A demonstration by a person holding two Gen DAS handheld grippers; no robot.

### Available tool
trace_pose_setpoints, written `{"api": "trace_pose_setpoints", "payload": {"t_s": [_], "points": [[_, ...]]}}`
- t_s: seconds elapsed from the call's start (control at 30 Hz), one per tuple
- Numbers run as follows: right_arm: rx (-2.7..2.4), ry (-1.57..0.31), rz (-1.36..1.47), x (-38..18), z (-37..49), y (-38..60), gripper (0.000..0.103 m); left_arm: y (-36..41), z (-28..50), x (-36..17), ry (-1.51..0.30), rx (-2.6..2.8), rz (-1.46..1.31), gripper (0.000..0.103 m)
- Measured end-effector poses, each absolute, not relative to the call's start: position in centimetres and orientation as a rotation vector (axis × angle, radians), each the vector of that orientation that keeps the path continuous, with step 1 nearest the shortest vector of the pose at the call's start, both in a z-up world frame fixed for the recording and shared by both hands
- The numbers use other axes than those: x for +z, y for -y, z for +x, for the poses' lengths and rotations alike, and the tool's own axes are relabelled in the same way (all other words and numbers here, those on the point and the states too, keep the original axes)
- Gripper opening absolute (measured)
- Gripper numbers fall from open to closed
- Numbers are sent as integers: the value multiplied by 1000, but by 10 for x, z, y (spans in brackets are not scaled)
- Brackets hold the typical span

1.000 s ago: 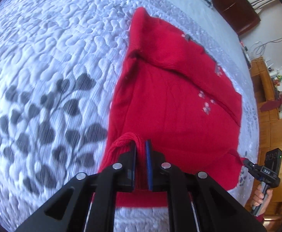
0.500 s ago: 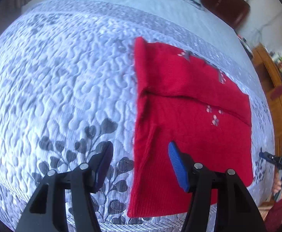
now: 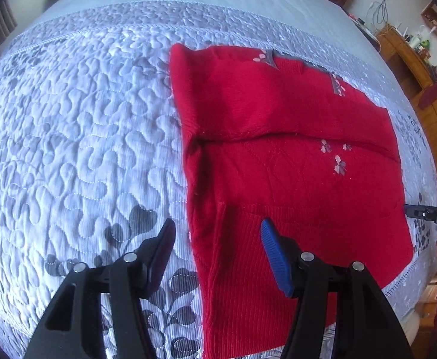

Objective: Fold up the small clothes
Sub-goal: 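Grasp the ribbed hem with the right gripper while the left gripper grasps the hem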

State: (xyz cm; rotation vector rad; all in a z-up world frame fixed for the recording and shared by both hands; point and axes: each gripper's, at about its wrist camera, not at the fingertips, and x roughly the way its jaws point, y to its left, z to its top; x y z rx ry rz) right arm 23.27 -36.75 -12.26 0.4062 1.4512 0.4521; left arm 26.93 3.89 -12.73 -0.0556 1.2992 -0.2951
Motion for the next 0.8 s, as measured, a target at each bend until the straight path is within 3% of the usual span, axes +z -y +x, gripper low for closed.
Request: {"api": "trace_pose_setpoints", "payload": {"t_s": [0.07,0.1,0.13,0.3,0.37,0.4,0.5,0.63,0.8], "points": [[470,-1457,400,-124,233,364,31,-33,269,-128,-1294,-311,-28,60],[481,-1459,392,-124,233,361,14,-29,267,-128,-1290,-331,-20,60],[492,-1460,386,-125,232,359,4,-26,266,-128,-1289,-344,-14,60],[502,-1448,359,-124,229,357,4,-9,260,-141,-1300,-380,81,58],[501,-1439,354,-122,228,359,9,-8,260,-147,-1309,-388,80,57],[494,-1434,349,-121,228,360,10,-9,261,-149,-1312,-391,71,55],[474,-1424,351,-117,228,366,27,-12,262,-152,-1322,-412,35,45],[468,-1420,363,-115,231,374,29,-13,265,-151,-1326,-433,5,27],[483,-1457,346,-124,233,368,33,-18,266,-151,-1331,-454,-49,26]]}}
